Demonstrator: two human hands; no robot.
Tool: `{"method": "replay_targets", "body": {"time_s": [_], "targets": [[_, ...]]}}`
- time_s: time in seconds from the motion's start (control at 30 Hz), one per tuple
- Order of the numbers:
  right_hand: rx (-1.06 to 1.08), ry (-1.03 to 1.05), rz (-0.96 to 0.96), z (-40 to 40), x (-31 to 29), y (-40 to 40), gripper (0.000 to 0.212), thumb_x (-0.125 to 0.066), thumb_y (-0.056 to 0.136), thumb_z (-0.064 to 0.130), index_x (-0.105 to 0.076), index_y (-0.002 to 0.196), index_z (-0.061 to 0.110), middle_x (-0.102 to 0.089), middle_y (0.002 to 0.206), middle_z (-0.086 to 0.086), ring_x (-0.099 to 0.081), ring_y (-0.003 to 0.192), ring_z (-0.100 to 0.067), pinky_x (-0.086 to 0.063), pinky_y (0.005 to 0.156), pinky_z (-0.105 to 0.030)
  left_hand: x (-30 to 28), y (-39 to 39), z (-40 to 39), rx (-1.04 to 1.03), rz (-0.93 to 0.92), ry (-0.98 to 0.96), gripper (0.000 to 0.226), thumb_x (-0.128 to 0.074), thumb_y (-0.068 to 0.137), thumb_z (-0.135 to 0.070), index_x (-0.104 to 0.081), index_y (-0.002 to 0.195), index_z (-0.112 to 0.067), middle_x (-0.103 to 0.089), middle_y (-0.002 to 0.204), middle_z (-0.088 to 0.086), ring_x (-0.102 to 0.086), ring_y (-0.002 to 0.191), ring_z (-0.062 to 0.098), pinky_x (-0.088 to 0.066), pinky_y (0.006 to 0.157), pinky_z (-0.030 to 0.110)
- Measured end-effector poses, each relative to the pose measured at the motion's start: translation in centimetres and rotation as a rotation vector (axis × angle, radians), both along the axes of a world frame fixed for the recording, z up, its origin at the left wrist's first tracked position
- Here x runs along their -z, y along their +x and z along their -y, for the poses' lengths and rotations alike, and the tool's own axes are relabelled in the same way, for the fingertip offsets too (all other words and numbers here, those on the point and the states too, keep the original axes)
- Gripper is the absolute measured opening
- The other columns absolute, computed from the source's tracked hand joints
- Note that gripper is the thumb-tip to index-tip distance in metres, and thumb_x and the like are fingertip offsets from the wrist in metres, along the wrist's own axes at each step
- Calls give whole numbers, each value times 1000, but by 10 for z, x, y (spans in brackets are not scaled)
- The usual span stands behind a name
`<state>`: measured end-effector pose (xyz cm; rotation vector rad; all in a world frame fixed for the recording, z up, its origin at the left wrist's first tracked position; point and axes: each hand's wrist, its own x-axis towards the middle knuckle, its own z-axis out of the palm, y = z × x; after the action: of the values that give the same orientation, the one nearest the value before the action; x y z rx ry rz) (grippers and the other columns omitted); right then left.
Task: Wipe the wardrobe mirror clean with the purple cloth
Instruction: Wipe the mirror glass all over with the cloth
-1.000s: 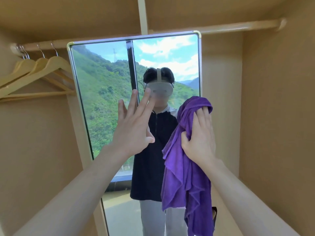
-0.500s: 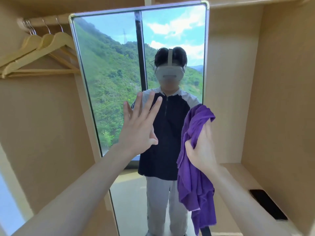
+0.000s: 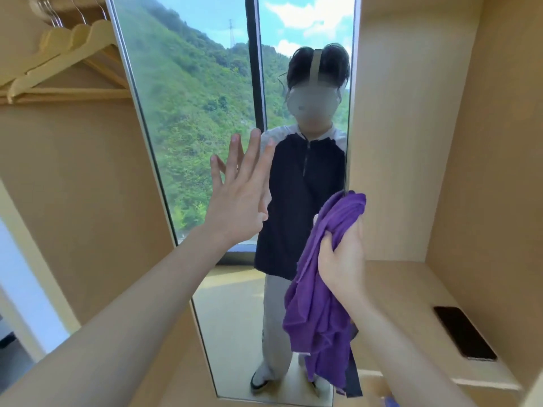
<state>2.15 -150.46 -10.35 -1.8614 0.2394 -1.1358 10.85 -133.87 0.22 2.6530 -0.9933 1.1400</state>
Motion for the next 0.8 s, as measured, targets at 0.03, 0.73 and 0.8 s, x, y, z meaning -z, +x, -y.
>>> {"method": "replay_targets", "body": {"time_s": [0.03, 0.73, 0.8], "targets": [[-17, 6, -21, -1, 16, -6, 39, -49, 92, -5, -49, 121, 21, -62, 117, -2, -61, 107, -14, -50, 98, -26, 2, -2, 1, -3, -3, -3, 125, -80, 79, -26, 15, 161, -23, 28, 167, 1, 22, 154, 36, -2, 119, 72], [-18, 10, -46, 31, -78, -26, 18, -55, 99, 9, -56, 82, 12, -56, 72, 9, -52, 66, -1, -39, 60, -12, 32, -45, 10, 166, -294, -179, 91, -63, 88, -23, -9, 161, -31, 20, 169, -3, 15, 156, 29, -35, 116, 57], [-20, 36, -39, 24, -68, -32, 34, -57, 98, 8, -48, 68, 20, -51, 63, 12, -48, 56, -2, -36, 56, -17, 33, -48, 11, 198, -309, -236, 88, -65, 90, -23, -14, 161, -28, 17, 170, -4, 11, 157, 28, -35, 117, 54]]}}
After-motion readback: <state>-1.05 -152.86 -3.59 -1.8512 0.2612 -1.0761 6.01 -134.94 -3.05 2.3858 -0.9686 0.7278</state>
